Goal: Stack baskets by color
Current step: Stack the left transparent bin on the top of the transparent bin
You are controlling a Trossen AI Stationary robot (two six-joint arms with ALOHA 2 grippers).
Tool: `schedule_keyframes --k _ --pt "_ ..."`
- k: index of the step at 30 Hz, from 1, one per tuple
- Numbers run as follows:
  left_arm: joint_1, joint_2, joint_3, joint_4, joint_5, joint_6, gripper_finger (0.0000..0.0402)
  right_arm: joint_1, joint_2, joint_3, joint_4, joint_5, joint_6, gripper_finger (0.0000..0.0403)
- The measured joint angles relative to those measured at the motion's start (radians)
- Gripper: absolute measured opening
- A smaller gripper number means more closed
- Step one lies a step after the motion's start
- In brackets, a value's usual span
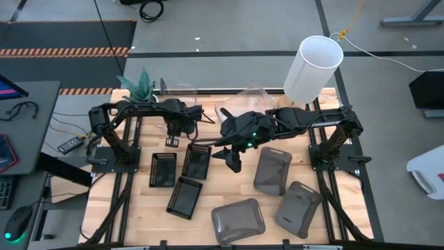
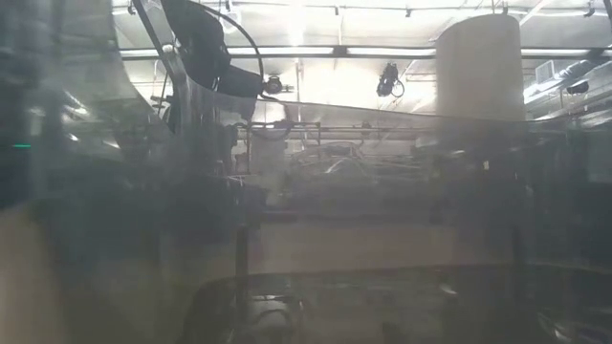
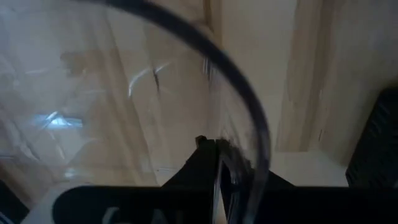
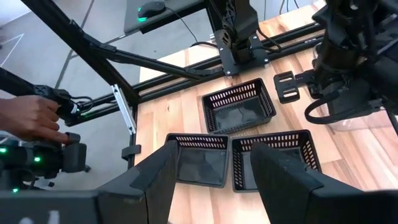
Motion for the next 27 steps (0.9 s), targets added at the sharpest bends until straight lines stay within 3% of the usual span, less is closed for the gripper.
schedule_keyframes --k 6,13,20,27 --pt "-0.028 -0.058 0.002 -0.024 -0.058 -0.060 0.0006 0.002 -0.046 0.000 -0.027 -0.001 0.006 0.0208" --pt "-0.073 -0.162 0.115 -0.119 -0.066 -0.115 0.0006 -0.002 -0.129 0.000 -0.101 -0.003 0.006 0.0208" --pt "-0.130 -0.194 0.272 -0.112 -0.086 0.065 0.0006 -0.023 -0.191 0.000 -0.118 0.016 -0.015 0.0208" --pt "-0.175 -0.186 0.387 -0.039 -0.178 0.277 0.0005 -0.023 -0.212 0.001 -0.181 0.062 -0.014 0.0208"
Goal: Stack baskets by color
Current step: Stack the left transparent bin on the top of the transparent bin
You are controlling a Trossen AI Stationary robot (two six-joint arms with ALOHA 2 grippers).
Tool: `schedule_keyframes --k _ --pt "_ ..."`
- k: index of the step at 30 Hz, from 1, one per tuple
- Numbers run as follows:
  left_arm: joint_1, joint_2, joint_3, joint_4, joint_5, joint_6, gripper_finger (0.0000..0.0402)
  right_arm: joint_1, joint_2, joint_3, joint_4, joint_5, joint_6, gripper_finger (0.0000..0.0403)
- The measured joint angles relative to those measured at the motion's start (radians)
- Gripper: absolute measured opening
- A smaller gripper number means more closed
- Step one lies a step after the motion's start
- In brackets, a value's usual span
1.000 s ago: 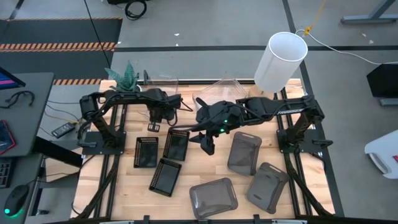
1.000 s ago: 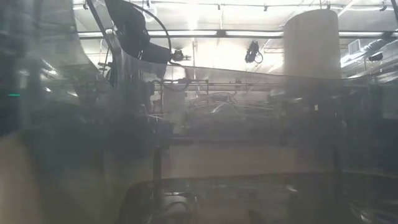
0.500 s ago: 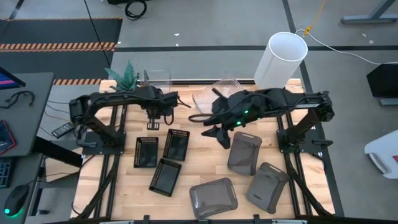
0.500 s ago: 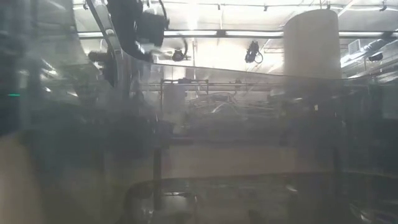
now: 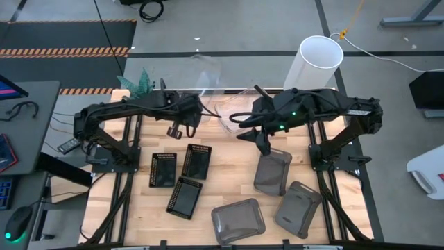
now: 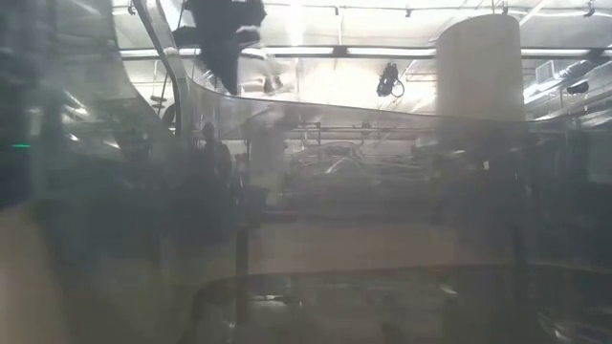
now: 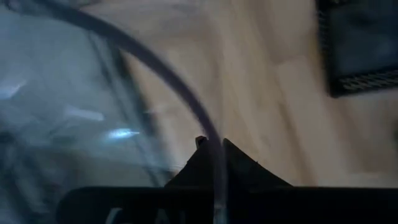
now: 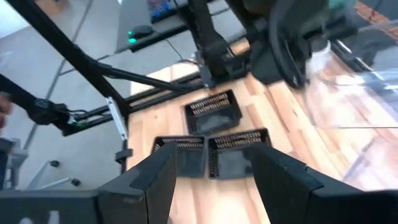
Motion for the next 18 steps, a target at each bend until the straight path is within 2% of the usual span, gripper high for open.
schedule_keyframes --k 8,15,18 --pt "-0.003 0.003 0.013 0.207 -0.013 0.134 0.0005 0.012 -0.013 0.000 -0.016 0.012 0.035 0.0208" --pt "-0.002 0.037 0.014 0.443 0.037 0.316 0.0005 0.019 -0.068 0.000 0.017 0.056 0.049 0.0208" --pt "-0.003 0.060 0.014 0.517 0.068 0.346 0.0005 0.023 -0.088 0.000 0.041 0.080 0.064 0.0208"
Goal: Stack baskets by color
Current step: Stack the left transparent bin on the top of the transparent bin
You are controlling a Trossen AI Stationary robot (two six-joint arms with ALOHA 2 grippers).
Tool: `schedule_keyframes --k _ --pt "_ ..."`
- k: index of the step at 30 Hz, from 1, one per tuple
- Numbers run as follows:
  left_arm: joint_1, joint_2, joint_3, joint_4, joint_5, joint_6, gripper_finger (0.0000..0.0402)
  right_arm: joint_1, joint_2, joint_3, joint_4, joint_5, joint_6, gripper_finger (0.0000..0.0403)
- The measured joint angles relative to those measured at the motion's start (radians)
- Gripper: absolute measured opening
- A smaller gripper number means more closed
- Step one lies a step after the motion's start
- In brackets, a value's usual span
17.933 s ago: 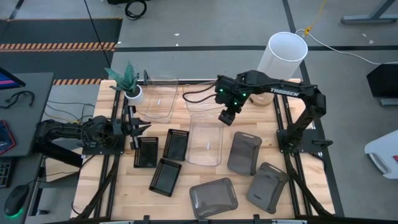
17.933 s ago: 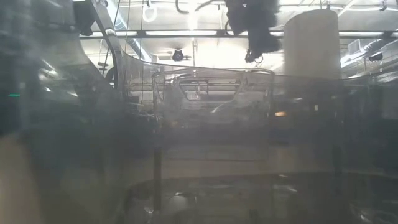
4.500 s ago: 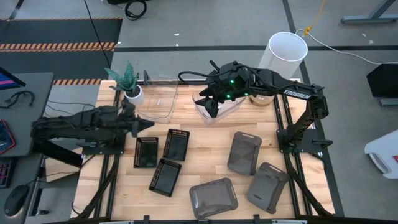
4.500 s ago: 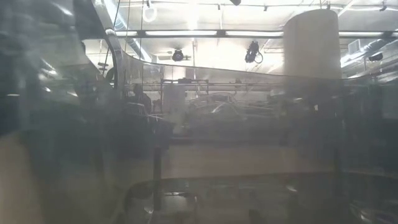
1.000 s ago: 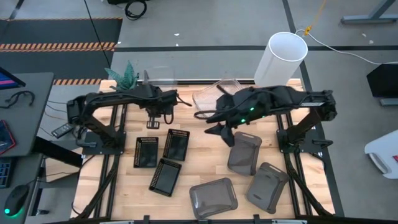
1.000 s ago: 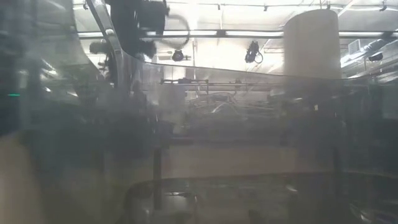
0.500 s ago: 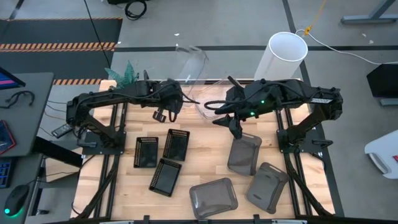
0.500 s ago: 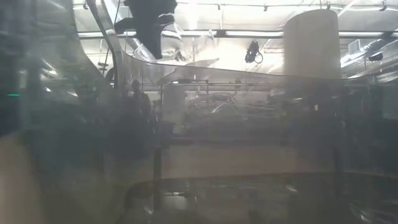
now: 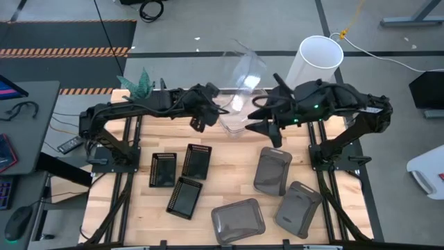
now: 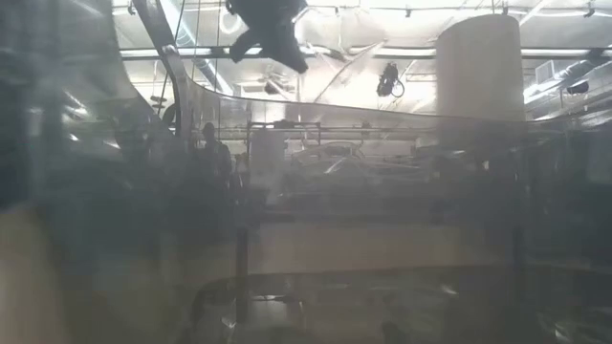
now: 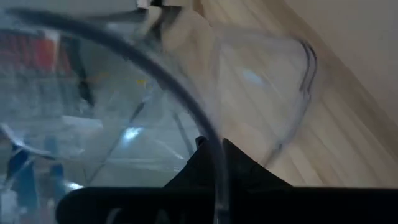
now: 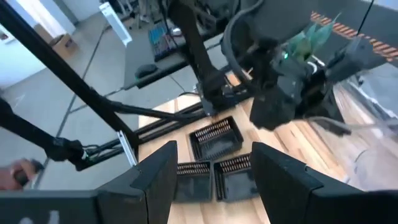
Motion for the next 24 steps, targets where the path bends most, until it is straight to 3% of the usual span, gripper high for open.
schedule_keyframes --k 8,17,24 --pt "-0.025 0.075 0.000 0.052 0.023 0.053 0.0005 0.039 -0.014 0.000 0.004 0.081 0.011 0.0208" --pt "-0.034 0.175 -0.002 0.036 -0.067 0.176 0.0005 0.055 -0.007 0.000 0.005 0.108 0.032 0.0208" --pt "-0.036 0.193 -0.001 -0.084 -0.084 0.151 0.0005 0.060 -0.006 0.000 0.014 0.108 0.028 0.0208"
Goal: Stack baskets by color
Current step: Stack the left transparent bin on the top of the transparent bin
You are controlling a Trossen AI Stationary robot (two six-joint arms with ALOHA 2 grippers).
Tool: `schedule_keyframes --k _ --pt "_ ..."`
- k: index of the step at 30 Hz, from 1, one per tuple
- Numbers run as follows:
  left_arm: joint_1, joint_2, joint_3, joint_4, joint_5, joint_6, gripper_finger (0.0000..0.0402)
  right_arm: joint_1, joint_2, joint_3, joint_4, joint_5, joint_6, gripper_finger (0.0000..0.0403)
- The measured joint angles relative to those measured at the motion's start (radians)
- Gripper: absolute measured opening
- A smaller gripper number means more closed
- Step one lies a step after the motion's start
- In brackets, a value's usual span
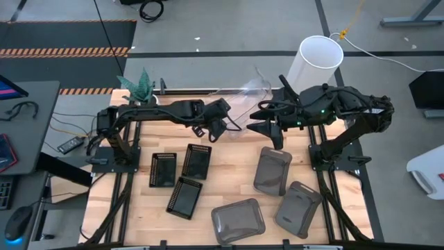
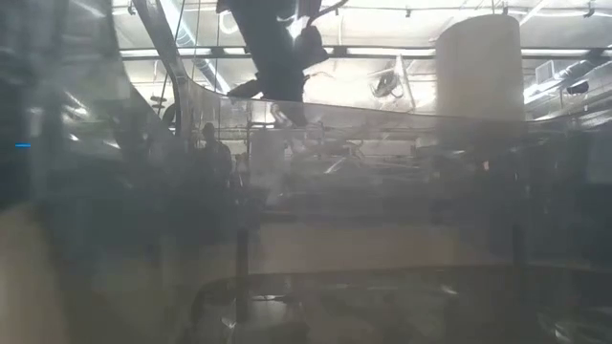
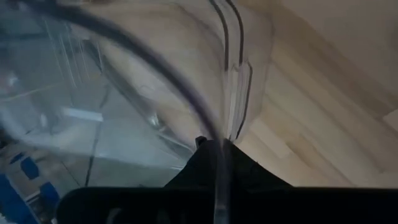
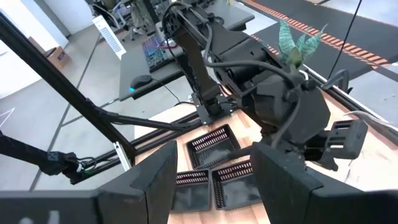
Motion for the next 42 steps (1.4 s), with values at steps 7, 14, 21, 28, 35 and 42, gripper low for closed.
schedule_keyframes --k 7,14,21,28,35,42 --pt "0.008 0.000 0.000 -0.030 -0.005 0.004 0.0005 0.000 0.000 0.000 0.019 0.000 -0.028 0.0208" --pt "0.015 0.000 0.001 -0.053 0.024 0.009 0.0005 0.000 0.000 0.000 0.037 -0.003 -0.054 0.0208" --pt "0.014 0.000 0.000 -0.226 0.051 -0.006 0.0005 0.007 0.000 0.000 0.035 -0.004 -0.056 0.0208" --pt "0.012 0.000 0.000 -0.331 0.087 -0.066 0.0010 0.012 0.000 0.000 0.036 -0.004 -0.080 0.0208" --pt "0.013 0.000 0.000 -0.333 0.079 -0.155 0.0021 0.012 0.000 0.000 0.036 -0.004 -0.081 0.0208" --pt "0.013 0.000 0.000 -0.331 0.077 -0.270 0.0107 0.012 0.000 0.000 0.035 -0.004 -0.089 0.0208"
